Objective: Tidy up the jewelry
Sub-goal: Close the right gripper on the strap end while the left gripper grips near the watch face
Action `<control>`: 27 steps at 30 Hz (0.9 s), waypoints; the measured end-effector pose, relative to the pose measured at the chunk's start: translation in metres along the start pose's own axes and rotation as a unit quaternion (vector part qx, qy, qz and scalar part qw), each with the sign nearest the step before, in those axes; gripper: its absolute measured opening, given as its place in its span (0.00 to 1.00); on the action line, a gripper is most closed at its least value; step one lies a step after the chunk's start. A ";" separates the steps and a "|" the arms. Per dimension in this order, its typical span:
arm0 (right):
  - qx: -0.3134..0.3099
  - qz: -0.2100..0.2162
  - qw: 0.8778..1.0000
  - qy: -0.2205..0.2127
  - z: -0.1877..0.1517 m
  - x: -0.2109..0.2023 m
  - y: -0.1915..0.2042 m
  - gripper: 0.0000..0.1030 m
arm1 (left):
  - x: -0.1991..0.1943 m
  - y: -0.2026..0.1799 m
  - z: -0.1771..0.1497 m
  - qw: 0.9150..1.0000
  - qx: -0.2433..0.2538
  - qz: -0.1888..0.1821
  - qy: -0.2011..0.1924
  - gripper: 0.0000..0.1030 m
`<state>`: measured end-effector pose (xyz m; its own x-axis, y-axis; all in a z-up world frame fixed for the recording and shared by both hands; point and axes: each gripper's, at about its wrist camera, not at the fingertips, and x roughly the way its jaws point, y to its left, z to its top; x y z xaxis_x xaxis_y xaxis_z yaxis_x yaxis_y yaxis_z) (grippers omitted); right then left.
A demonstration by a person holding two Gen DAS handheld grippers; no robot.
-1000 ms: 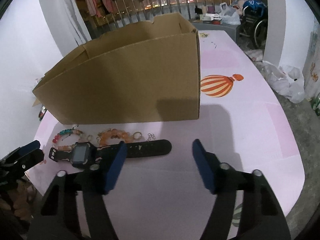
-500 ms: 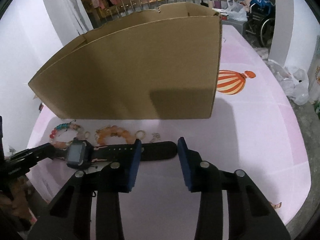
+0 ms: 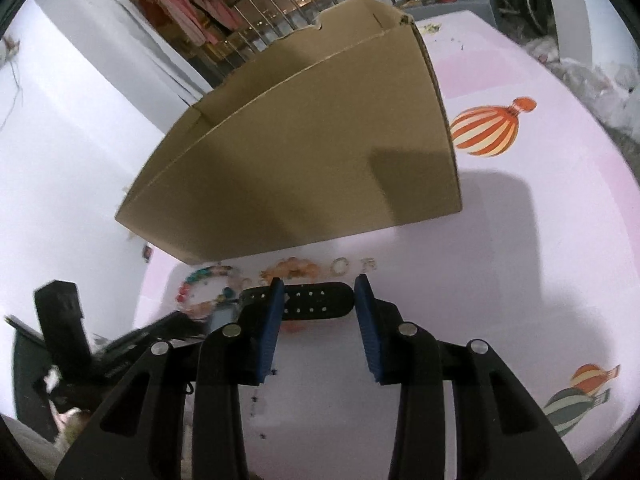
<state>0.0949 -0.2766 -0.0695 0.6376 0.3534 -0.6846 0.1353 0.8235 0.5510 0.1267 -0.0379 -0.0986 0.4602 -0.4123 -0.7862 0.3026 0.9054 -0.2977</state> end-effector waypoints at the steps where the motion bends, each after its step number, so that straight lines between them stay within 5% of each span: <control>1: 0.006 0.009 1.000 0.000 0.000 0.000 0.000 0.36 | 0.000 0.000 0.000 1.000 0.001 0.001 0.000 0.23; 9: 0.004 0.054 0.999 -0.006 -0.001 -0.002 0.010 0.44 | 0.000 -0.002 -0.001 1.000 0.002 0.005 -0.001 0.23; 16: -0.028 0.040 0.999 -0.009 0.002 -0.003 0.020 0.44 | 0.000 -0.002 -0.002 1.000 0.003 0.007 -0.003 0.22; 27: -0.064 0.031 0.997 -0.017 0.004 -0.007 0.032 0.16 | -0.015 -0.003 -0.001 1.000 0.008 0.014 -0.027 0.06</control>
<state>0.0974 -0.2548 -0.0454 0.6679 0.3914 -0.6330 -0.0011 0.8510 0.5251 0.1176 -0.0341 -0.0863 0.5124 -0.3920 -0.7641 0.3020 0.9152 -0.2670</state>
